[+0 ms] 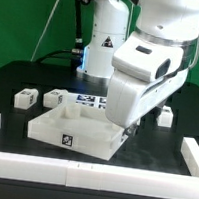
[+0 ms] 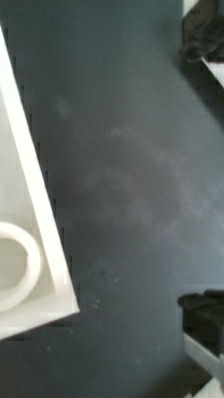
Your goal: Assemble one leg
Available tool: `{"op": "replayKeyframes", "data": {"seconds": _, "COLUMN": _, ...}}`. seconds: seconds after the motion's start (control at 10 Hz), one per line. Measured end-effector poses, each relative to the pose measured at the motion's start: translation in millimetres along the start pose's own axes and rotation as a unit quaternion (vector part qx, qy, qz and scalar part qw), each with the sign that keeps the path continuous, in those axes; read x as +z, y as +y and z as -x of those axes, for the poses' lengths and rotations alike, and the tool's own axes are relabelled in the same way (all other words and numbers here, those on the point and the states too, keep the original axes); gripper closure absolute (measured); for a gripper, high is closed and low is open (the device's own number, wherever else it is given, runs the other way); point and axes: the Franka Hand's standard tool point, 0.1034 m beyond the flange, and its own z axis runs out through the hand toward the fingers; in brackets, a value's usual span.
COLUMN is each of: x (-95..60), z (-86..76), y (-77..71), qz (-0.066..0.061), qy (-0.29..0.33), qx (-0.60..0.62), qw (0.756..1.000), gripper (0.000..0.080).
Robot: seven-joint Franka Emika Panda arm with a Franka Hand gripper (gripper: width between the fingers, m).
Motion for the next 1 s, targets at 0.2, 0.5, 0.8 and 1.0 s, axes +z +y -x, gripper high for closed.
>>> {"op": "replayKeyframes", "data": {"seconds": 0.2, "x": 0.2, "z": 0.0, "y": -0.1, "qz": 0.0, "qy": 0.0, "qx": 0.0, "qw": 1.0, "gripper": 0.015}}
{"op": "replayKeyframes", "data": {"seconds": 0.5, "x": 0.2, "z": -0.1, "y": 0.0, "qz": 0.0, "qy": 0.0, "qx": 0.0, "qw": 1.0, "gripper": 0.015}}
{"op": "replayKeyframes", "data": {"seconds": 0.8, "x": 0.6, "z": 0.4, "y": -0.2, "qz": 0.0, "qy": 0.0, "qx": -0.002, "qw": 1.0, "gripper": 0.015}}
{"op": "replayKeyframes", "data": {"seconds": 1.0, "x": 8.3, "z": 8.5, "y": -5.9, "qz": 0.004, "qy": 0.004, "qx": -0.057, "qw": 0.998, "gripper": 0.015}}
